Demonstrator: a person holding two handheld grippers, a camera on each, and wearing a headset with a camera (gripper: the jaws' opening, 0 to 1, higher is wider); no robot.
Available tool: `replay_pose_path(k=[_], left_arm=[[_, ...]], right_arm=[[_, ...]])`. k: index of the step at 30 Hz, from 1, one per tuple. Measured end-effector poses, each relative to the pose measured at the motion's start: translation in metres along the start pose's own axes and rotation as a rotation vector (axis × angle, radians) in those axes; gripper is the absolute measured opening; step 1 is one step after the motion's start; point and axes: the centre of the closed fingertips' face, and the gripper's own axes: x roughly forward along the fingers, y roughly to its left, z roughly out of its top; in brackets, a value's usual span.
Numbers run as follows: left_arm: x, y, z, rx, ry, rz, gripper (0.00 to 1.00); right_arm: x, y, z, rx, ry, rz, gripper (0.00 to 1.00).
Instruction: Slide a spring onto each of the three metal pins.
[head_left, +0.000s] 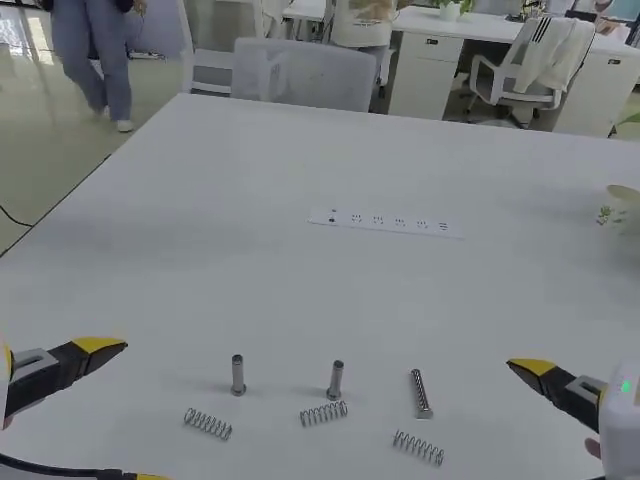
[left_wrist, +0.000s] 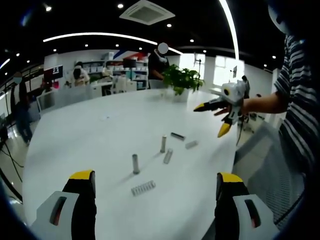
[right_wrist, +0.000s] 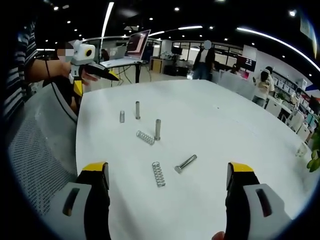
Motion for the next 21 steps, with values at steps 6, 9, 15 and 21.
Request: replay_pose_path(k=[6, 9, 15, 21], left_arm=[[-0.002, 0.003, 0.002, -0.001, -0.007, 0.01, 0.98], [-0.003, 0.005, 0.001, -0.003, -0.01, 0.016, 0.98], [-0.004, 0.009, -0.001, -0.009, -0.018, 0.026, 0.98], [-0.006, 0.013, -0.005, -0.016, -0.013, 0.036, 0.98]], right_arm=[[0.0, -0.002, 0.0, 0.006, -0.002, -0.001, 0.98], [0.0, -0.002, 0.0, 0.006, -0.001, 0.001, 0.97], [0.002, -0.001, 0.0, 0.01, 0.002, 0.008, 0.96], [0.006, -0.001, 0.0, 0.016, 0.015, 0.025, 0.93]])
